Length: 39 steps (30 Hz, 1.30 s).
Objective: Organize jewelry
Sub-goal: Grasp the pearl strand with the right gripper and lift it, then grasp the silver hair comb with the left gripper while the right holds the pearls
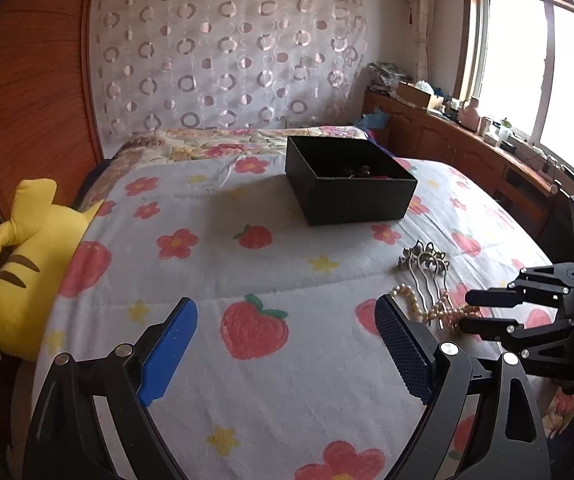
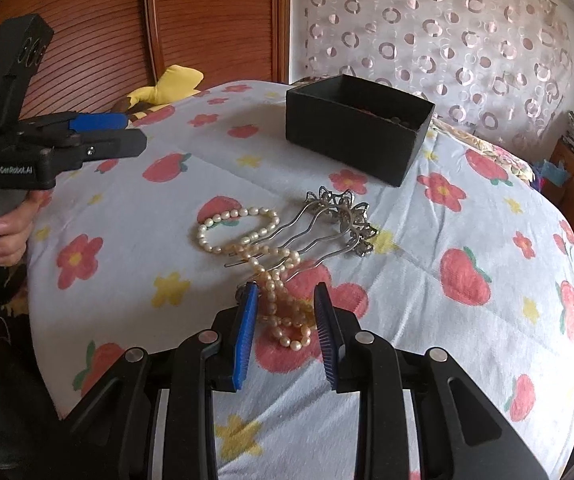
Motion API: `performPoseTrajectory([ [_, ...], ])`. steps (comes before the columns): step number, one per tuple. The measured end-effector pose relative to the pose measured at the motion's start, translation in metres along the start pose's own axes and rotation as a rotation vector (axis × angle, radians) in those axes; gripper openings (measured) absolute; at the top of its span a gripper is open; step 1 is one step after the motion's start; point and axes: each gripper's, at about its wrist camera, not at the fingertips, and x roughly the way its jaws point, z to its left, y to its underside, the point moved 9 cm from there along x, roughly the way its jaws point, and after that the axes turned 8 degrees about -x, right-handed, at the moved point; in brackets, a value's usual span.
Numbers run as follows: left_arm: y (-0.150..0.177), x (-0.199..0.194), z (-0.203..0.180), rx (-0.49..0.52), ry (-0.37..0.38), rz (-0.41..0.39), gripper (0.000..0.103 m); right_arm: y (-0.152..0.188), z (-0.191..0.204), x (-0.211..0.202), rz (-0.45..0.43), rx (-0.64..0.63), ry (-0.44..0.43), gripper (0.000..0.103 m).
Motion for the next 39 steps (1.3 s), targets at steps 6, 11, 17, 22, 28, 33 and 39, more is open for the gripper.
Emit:
performPoseTrajectory([
  [6, 0.005, 0.001, -0.003, -0.002, 0.007, 0.008, 0.087, 0.0, -0.006, 0.003, 0.013, 0.012, 0.014, 0.032],
  [11, 0.01, 0.001, -0.013, 0.019, 0.02, 0.016, 0.087, 0.001, -0.006, 0.003, 0.016, -0.005, 0.003, 0.01],
  [17, 0.015, 0.005, -0.026, 0.044, 0.026, 0.033, 0.087, -0.004, -0.006, -0.015, -0.046, -0.008, 0.005, 0.01],
  [22, 0.02, 0.008, -0.035, 0.062, 0.036, 0.045, 0.087, -0.02, -0.018, -0.046, -0.148, 0.025, 0.021, 0.01],
  [28, 0.025, 0.012, -0.042, 0.071, 0.047, 0.061, 0.087, -0.042, -0.028, -0.083, -0.265, 0.041, 0.045, 0.01],
  [33, 0.027, 0.015, -0.048, 0.081, 0.057, 0.072, 0.087, -0.052, -0.034, -0.108, -0.328, 0.051, 0.063, 0.01],
  [39, 0.025, 0.019, -0.059, 0.098, 0.071, 0.078, 0.087, -0.054, -0.045, -0.125, -0.352, 0.064, 0.075, 0.01],
])
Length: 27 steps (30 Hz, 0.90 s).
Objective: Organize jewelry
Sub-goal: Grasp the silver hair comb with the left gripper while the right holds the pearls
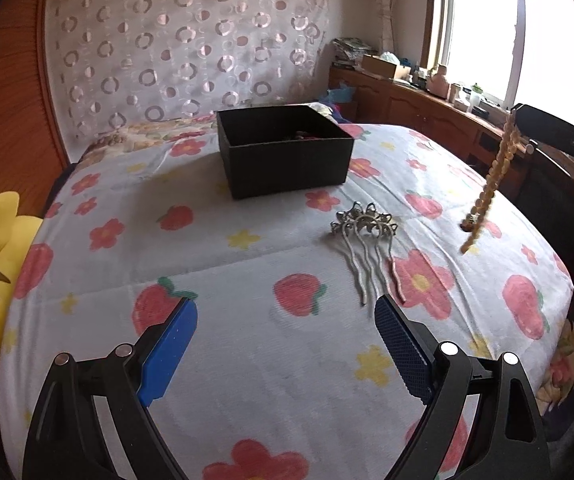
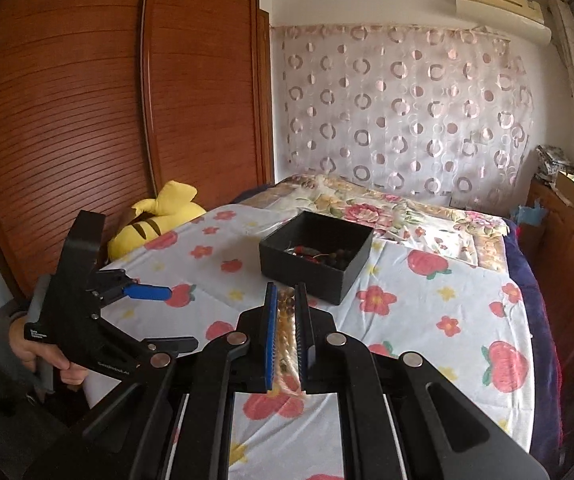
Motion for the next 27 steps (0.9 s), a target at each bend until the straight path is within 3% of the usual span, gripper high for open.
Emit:
performPoseTrajectory([
  [5, -0.009, 0.009, -0.015, 0.017, 0.027, 0.012, 0.087, 0.004, -0.007, -0.002, 0.006, 0.002, 0.021, 0.01],
  [6, -0.011, 0.013, -0.019, 0.022, 0.038, 0.021, 0.087, 0.005, -0.01, -0.003, 0.008, 0.001, 0.029, 0.0],
  [16, -0.027, 0.066, -0.049, 0.11, 0.011, 0.123, 0.087, 0.029, -0.031, 0.003, 0.043, 0.029, 0.064, 0.0],
  [24, -0.027, 0.087, -0.061, 0.148, 0.018, 0.172, 0.087, 0.084, -0.035, 0.027, 0.17, 0.073, 0.047, 0.001],
  [27, -0.029, 0.094, -0.066, 0.145, 0.024, 0.175, 0.08, 0.09, -0.034, 0.026, 0.171, 0.088, 0.044, 0.001],
])
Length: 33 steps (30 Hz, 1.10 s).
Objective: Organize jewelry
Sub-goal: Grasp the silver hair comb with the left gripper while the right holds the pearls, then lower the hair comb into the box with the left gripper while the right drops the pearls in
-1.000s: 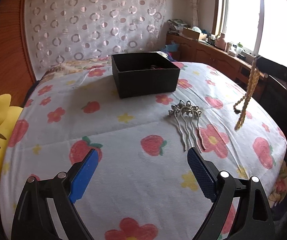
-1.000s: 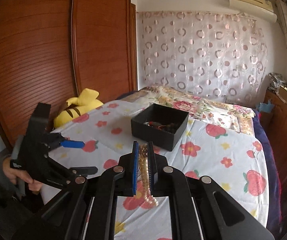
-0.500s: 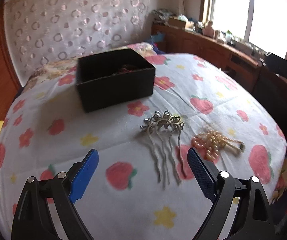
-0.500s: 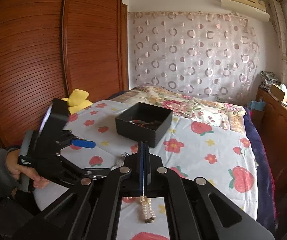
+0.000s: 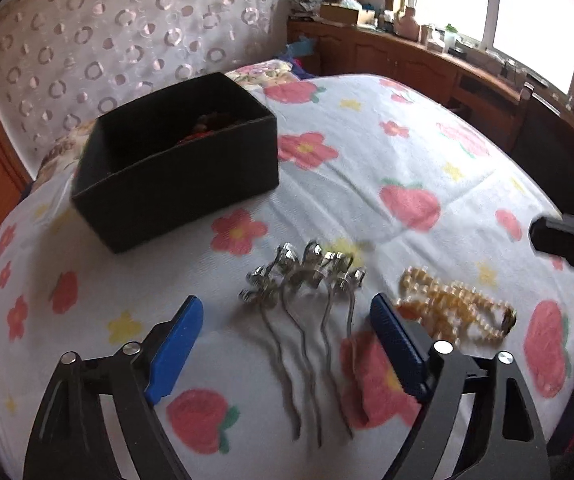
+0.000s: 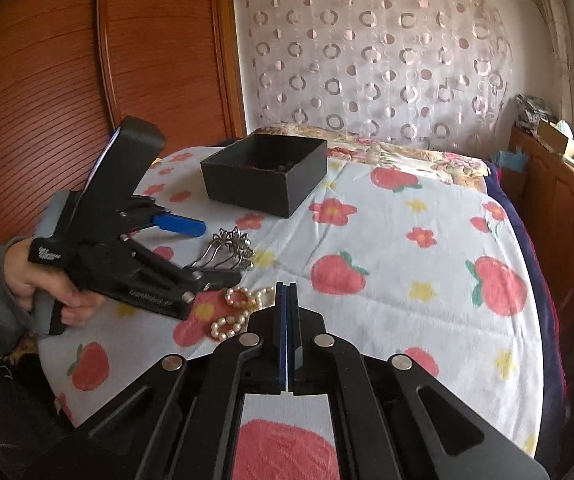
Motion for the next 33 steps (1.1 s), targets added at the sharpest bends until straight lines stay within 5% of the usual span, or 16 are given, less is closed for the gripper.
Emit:
performPoseTrajectory([
  [4, -0.003, -0.001, -0.004, 0.012, 0.008, -0.01, 0.057, 0.006, 0.002, 0.005, 0.022, -0.01, -0.001, 0.009],
  [7, -0.001, -0.005, -0.004, 0.042, -0.016, -0.025, 0.057, 0.012, 0.005, 0.012, 0.048, -0.008, -0.016, 0.031],
  [19, -0.008, -0.04, 0.023, -0.04, -0.005, -0.112, 0.057, 0.029, 0.024, 0.046, 0.209, -0.066, -0.07, 0.044],
  [23, -0.01, -0.051, 0.026, -0.05, 0.001, -0.137, 0.057, 0.025, 0.033, 0.052, 0.218, -0.117, -0.046, 0.039],
  [24, -0.011, -0.053, 0.027, -0.051, 0.002, -0.14, 0.053, 0.024, 0.037, 0.053, 0.214, -0.127, -0.057, 0.021],
  [27, -0.011, -0.058, 0.027, -0.059, 0.0, -0.154, 0.053, 0.019, 0.041, 0.054, 0.2, -0.149, -0.05, 0.01],
  [33, -0.012, -0.059, 0.035, -0.073, -0.004, -0.158, 0.053, -0.008, 0.04, 0.036, 0.1, -0.141, -0.033, 0.01],
])
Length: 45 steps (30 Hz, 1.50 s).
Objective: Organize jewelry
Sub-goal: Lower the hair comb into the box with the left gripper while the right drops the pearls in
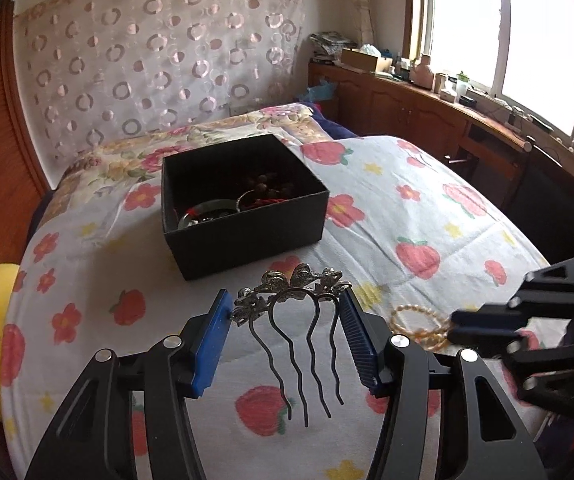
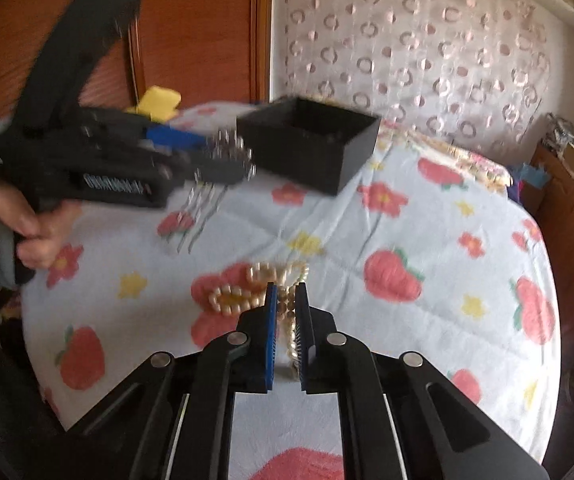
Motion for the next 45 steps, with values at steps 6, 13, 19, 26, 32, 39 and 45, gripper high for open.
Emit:
performPoseTrajectory([
  [6, -0.011, -0.012, 0.001, -0.022, 0.011, -0.041, 0.053, -0.027, -0.011, -0.02, -0.077, 0.004, 0.016, 0.01],
  [13, -0.042, -0.025, 0.007, -0.029, 0.0, -0.1, 0.053, -0.068, -0.025, -0.037, -0.151, -0.011, 0.04, 0.01],
  [19, -0.077, -0.019, 0.018, -0.034, -0.024, -0.131, 0.053, -0.114, -0.039, -0.044, -0.203, -0.035, 0.073, 0.01],
  [26, -0.11, 0.019, 0.04, -0.075, -0.048, -0.101, 0.053, -0.16, -0.055, -0.041, -0.243, -0.064, 0.109, 0.01],
  [32, -0.12, 0.038, 0.053, -0.07, -0.089, -0.103, 0.054, -0.192, -0.072, -0.035, -0.266, -0.073, 0.137, 0.01],
  [39, -0.109, 0.017, 0.07, -0.108, -0.089, -0.148, 0.069, -0.218, -0.086, -0.009, -0.266, -0.039, 0.124, 0.01],
  [45, -0.088, -0.011, 0.086, -0.119, -0.106, -0.173, 0.079, -0.214, -0.083, 0.034, -0.203, -0.012, 0.106, 0.01],
])
